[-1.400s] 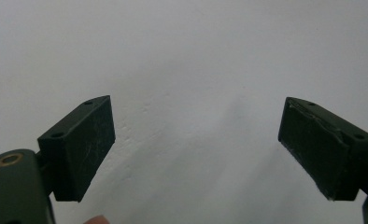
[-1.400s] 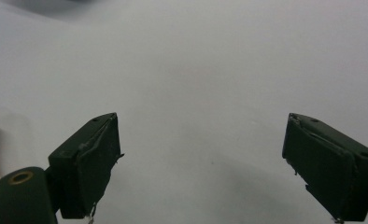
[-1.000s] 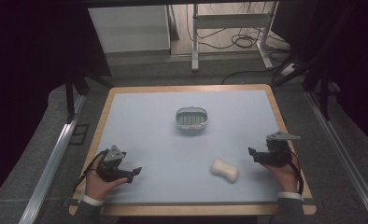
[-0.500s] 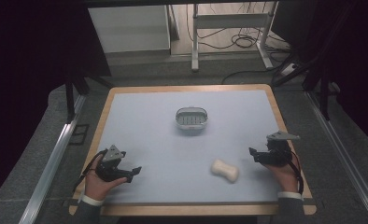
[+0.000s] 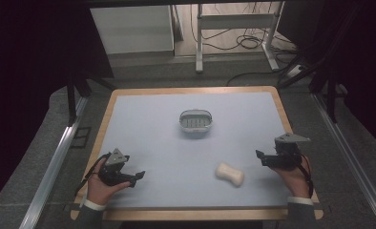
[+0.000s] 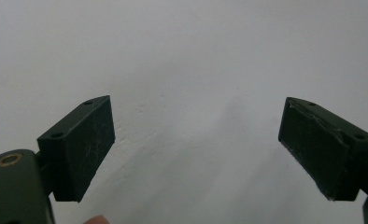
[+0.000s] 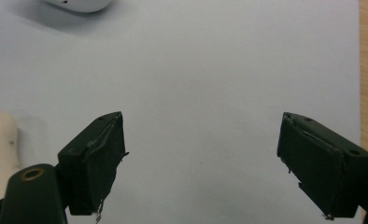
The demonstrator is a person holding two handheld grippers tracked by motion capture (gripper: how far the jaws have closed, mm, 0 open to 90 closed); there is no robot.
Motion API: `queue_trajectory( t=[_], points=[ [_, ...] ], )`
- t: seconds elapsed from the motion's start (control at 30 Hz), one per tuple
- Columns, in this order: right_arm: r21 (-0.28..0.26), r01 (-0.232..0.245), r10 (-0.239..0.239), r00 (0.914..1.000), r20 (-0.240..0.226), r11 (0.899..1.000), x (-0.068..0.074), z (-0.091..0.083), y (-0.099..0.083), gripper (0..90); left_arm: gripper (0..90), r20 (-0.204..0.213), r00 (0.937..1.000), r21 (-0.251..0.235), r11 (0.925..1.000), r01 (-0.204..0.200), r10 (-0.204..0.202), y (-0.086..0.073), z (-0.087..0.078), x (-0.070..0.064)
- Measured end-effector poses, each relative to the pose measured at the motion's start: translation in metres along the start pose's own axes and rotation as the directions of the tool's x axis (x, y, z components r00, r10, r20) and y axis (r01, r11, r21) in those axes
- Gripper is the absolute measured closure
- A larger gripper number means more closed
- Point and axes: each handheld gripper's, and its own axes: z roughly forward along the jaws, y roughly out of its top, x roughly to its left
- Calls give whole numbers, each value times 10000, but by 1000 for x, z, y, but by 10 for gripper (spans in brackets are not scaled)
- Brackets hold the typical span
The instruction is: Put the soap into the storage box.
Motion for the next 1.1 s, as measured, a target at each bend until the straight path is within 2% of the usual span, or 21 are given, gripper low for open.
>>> queue_trajectory(
  t=[0.1, 0.33, 0.67, 1.1],
  points=[
    [186, 179, -179, 9998, -22, 9997, 5, -3, 3, 149, 112, 23, 10000, -34, 10000, -9, 10, 0, 0, 0],
    [200, 527, -525, 9986, -96, 9984, 16, -8, 11, 149, 112, 43, 10000, -40, 10000, -7, 7, 0, -1, 0],
    [432, 874, -848, 9947, -578, 9952, 31, -8, 18, 150, 112, 94, 10000, -67, 10000, 8, -7, 0, 0, 0],
    [645, 1472, -1382, 9823, -1264, 9870, 47, -11, 27, 173, 112, 146, 9999, -45, 10000, 35, -34, 0, 2, -2]
  ],
)
